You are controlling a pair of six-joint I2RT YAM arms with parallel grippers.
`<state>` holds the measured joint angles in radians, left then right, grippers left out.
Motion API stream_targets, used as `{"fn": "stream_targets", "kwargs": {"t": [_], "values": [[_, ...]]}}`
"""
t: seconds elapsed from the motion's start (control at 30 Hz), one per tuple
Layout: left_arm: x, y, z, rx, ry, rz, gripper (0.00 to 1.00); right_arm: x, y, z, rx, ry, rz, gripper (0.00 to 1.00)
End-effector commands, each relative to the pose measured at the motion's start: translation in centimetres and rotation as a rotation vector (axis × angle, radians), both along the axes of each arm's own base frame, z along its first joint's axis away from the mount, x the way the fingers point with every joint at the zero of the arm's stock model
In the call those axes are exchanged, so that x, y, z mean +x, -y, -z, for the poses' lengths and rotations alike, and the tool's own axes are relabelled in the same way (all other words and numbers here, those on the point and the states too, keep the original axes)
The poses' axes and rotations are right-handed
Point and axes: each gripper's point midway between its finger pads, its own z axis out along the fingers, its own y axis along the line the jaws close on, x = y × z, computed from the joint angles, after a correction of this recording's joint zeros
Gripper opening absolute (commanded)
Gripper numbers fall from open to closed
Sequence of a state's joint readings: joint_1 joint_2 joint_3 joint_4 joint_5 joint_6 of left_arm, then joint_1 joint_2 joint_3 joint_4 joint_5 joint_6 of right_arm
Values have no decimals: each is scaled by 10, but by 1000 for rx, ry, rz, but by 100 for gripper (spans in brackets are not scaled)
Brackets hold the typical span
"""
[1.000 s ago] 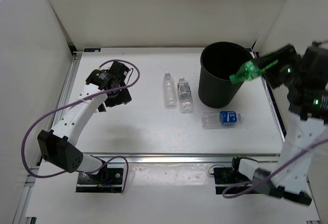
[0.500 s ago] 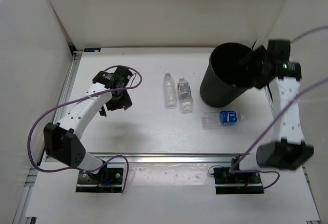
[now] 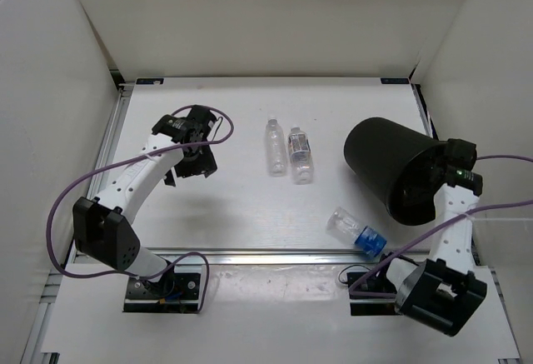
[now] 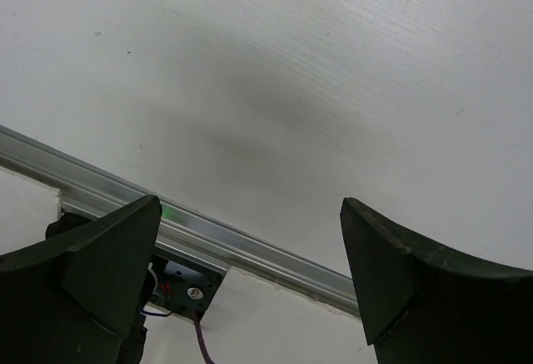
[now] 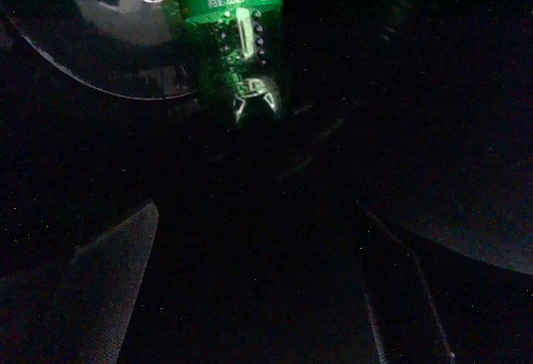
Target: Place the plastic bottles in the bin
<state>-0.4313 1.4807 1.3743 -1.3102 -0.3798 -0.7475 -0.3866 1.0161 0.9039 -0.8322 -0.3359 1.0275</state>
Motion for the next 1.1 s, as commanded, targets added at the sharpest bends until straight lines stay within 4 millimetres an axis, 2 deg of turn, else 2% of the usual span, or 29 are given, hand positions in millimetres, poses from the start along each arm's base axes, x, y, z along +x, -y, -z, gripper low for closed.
{"fn": "stream_targets", "kwargs": {"t": [0.0,0.03,0.13,0.23,0.3,0.33,0.37,0.4,0.43,0.47,0.6,0.63,0.67,0.7,0.8,0.93,1.03,1.07], "values": [[8,4,-10,-25,41,13,100,30,3,-30,-34,154,-84,100],[8,4,-10,-25,41,13,100,36,6,-40,-56,177,-98,100],[5,5,-9,-29,29,15,100,46,11,-45,-64,178,-107,100],[4,4,-7,-28,23,7,100,59,17,-60,-102,221,-130,100],[4,4,-7,-28,23,7,100,70,20,-78,-143,245,-159,100],[2,4,-4,-25,15,7,100,71,17,-82,-146,239,-181,100],[2,4,-4,-25,14,7,100,80,23,-82,-160,232,-187,100],[2,4,-4,-25,14,7,100,86,20,-98,-181,269,-225,100],[2,4,-4,-25,14,7,100,89,17,-102,-186,268,-249,100],[2,4,-4,-28,17,-2,100,98,17,-97,-179,245,-267,100],[1,1,-2,-14,13,-4,100,122,6,-109,-175,229,-350,100],[1,-1,-5,-9,25,-6,100,130,0,-103,-162,211,-374,100],[-1,-1,-2,-5,17,-6,100,134,-3,-110,-165,220,-384,100],[-3,-2,-2,-1,9,-6,100,137,-6,-108,-158,208,-394,100],[-1,-6,-5,14,30,-20,100,144,-12,-97,-155,174,-401,100],[-5,-10,-5,25,35,-22,100,152,-24,-102,-162,218,-436,100],[-5,-12,-5,34,39,-24,100,164,-32,-117,-181,278,-467,100],[-5,-12,-5,34,39,-24,100,168,-30,-138,-214,337,-473,100]]}}
